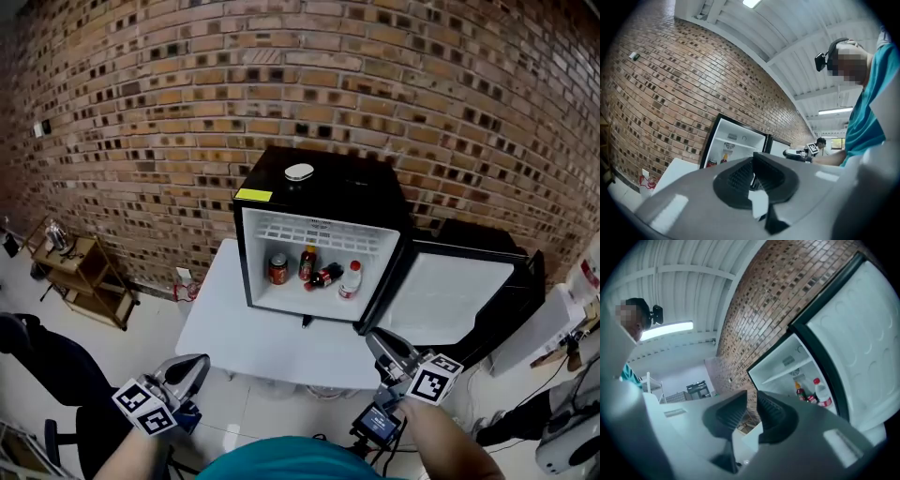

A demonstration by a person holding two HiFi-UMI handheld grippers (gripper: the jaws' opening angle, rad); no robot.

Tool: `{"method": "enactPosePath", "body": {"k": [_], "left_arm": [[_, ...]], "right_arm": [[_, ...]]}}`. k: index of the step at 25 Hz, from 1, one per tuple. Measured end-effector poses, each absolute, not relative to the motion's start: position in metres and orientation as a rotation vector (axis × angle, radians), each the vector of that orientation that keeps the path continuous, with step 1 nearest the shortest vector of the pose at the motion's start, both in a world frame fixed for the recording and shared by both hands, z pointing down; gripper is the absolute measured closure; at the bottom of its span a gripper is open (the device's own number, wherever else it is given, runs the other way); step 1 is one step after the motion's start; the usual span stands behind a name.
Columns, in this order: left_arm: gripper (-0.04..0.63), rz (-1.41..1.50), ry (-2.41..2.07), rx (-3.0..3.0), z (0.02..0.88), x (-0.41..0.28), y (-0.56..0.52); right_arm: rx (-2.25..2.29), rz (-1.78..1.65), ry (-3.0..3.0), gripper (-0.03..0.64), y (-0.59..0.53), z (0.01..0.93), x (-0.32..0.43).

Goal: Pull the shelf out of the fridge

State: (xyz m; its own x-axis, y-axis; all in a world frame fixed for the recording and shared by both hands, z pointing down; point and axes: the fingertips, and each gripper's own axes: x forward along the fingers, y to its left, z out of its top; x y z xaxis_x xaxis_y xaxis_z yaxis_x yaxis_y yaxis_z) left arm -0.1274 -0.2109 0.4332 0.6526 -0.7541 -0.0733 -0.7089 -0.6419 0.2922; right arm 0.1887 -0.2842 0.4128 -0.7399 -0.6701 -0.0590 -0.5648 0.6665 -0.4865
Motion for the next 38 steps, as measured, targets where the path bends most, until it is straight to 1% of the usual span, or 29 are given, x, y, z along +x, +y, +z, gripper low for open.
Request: {"method": "enactPosePath", "body": {"k": [7,13,14,18,21,28,38], "left_arm": [[0.595,-0.192,-1.205,2.648,0.442,-0.087,-0.254],[0.595,-0.198,-1.139,2.665,0.453,-0.087,-0.303],[0.595,-0.196,-1.119,2.669,0.455,-0.088,-0.310],[0.595,-0.150,-1.039,2.716,0.462,-0.091,-0.329],[0.595,-0.138,-0.991,2.737,0.464,-0.092,-0.337],[0.595,-0.085,-0.939,2.735,0.477,-0.096,-0.340],[0.595,-0.068,-0.949,2.710,0.488,-0.098,-0.345]], "right_arm": [[-0.940,-0.896,2.470,0.528,-0.364,0.440,0.200],[-0.911,-0.942,2.305,0.483,-0.418,0.441,0.180],[-0.933,-0.958,2.276,0.465,-0.427,0.444,0.177],[-1.086,-1.015,2.142,0.440,-0.464,0.457,0.178],[-1.092,-0.992,2.105,0.417,-0.491,0.449,0.171],[-1.154,-0.991,1.971,0.393,-0.552,0.442,0.173],[-1.177,-1.027,1.869,0.393,-0.599,0.447,0.166]]}}
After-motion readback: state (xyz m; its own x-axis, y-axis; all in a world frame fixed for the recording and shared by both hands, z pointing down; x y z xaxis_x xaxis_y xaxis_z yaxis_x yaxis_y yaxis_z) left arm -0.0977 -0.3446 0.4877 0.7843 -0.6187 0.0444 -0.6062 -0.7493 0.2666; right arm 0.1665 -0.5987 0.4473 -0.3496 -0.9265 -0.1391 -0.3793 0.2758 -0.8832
